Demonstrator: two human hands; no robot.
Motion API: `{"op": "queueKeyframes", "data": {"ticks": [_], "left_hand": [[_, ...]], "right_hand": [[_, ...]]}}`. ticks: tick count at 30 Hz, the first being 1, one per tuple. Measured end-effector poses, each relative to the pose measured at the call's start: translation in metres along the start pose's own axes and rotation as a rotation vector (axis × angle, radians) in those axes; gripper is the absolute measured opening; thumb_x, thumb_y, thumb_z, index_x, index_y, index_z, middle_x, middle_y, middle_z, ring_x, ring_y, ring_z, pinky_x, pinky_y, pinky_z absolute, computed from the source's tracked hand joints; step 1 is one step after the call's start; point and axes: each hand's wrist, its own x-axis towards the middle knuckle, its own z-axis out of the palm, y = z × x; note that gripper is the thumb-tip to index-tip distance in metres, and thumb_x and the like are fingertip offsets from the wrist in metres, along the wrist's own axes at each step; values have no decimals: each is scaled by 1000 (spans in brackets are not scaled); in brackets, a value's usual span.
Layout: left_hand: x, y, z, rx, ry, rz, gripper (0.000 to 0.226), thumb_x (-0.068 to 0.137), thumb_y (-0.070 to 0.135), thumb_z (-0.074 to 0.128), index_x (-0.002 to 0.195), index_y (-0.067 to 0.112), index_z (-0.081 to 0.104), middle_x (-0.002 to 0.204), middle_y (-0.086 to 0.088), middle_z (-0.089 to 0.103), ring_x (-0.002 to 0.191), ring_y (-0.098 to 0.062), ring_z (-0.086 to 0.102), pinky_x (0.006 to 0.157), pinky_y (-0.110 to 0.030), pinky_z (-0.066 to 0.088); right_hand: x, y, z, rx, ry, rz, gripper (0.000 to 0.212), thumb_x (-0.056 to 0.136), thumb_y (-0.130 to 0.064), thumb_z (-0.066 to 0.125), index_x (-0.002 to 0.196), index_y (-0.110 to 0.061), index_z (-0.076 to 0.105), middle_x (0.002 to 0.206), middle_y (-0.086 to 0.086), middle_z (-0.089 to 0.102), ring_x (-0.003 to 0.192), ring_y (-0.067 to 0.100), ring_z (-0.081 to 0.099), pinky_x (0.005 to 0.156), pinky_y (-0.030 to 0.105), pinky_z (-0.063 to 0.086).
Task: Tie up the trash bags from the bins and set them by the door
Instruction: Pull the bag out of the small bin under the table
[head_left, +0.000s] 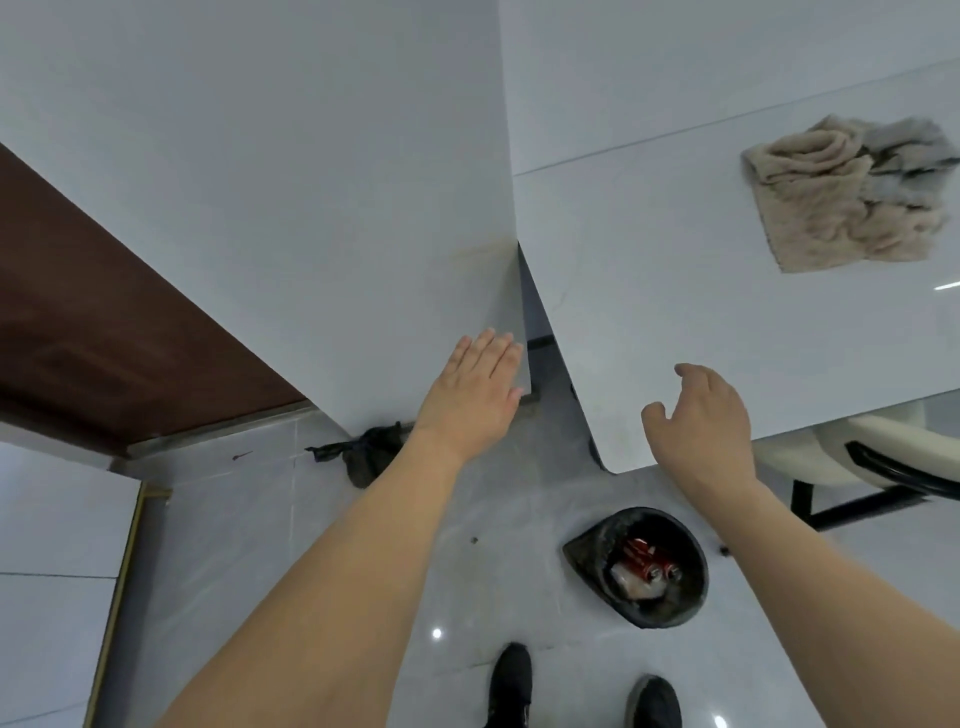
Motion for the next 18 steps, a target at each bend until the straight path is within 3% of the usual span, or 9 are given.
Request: {"op": "queueKeyframes", "data": {"ticks": [9, 18], "left_hand": [[-7, 110, 14, -38, 0, -178, 53, 102, 32, 37, 148, 7, 30, 155, -9, 32, 145, -25, 20, 120, -41, 5], [-9, 172, 29, -113, 41, -315, 51, 100, 28, 43, 145, 5, 35, 150, -12, 38, 142, -27, 27, 119, -43, 11]], "right_hand": [[9, 101, -36, 17, -186, -100, 53, 86, -13, 50, 137, -1, 43, 141, 15, 47, 131, 30, 40, 110, 38, 28], [18, 162, -55, 4, -539, -167, 43, 89, -18, 44, 131, -10, 51, 133, 10, 53, 121, 26, 49, 98, 34, 41]]}}
